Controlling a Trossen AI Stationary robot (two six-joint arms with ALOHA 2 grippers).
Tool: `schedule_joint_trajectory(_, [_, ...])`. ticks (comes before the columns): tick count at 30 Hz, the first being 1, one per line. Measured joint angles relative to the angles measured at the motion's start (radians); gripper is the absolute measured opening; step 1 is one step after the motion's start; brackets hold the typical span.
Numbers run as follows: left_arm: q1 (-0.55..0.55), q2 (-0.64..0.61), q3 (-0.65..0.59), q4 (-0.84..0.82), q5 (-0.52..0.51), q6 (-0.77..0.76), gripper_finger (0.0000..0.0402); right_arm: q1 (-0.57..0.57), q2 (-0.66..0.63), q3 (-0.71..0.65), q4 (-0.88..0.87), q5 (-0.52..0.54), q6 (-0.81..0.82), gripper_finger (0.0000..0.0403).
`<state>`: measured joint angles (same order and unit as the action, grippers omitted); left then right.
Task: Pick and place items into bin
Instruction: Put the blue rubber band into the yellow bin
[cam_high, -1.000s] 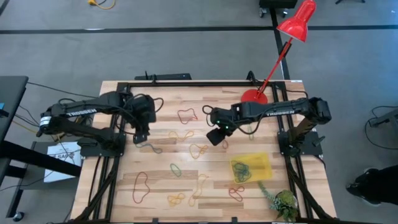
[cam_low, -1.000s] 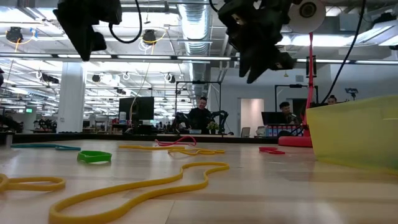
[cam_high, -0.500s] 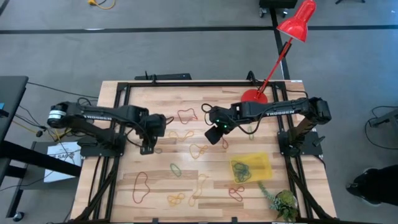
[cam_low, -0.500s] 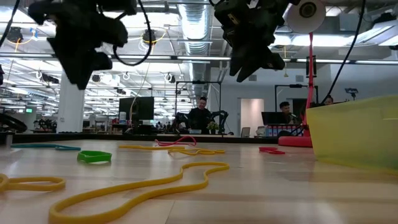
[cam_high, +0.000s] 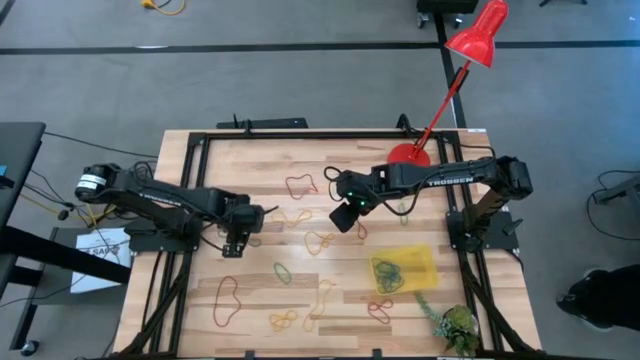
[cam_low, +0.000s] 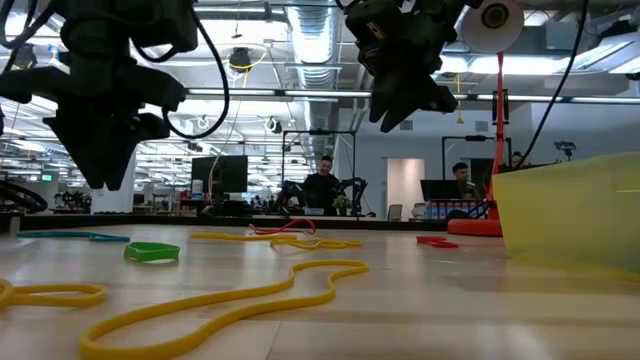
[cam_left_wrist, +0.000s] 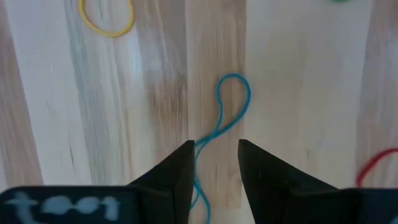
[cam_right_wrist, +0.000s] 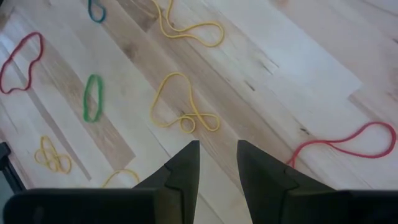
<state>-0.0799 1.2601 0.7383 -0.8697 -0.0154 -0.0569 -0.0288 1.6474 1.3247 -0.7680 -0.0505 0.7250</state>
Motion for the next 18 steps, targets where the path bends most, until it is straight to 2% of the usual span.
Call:
schedule_joint_trajectory(4, [0.001, 0.003, 0.000, 0.015, 0.014, -0.010, 0.0114, 0.000, 0.000, 0.000, 0.004, 0.000, 0.000, 0.0102])
schedule_joint_trajectory(8, [-0.004, 0.003, 0.000, 0.053, 0.074, -0.103, 0.0114, 0.000, 0.000, 0.000, 0.007, 0.000, 0.018, 0.0102])
schedule_joint_trajectory(13, [-0.011, 0.003, 0.000, 0.052, 0.029, -0.251, 0.0114, 0.000, 0.000, 0.000, 0.007, 0.000, 0.027, 0.0102])
schedule_joint_trajectory(18, [-0.031, 0.033, 0.000, 0.051, -0.008, -0.466, 0.0114, 0.000, 0.000, 0.000, 0.014, 0.000, 0.027, 0.0102])
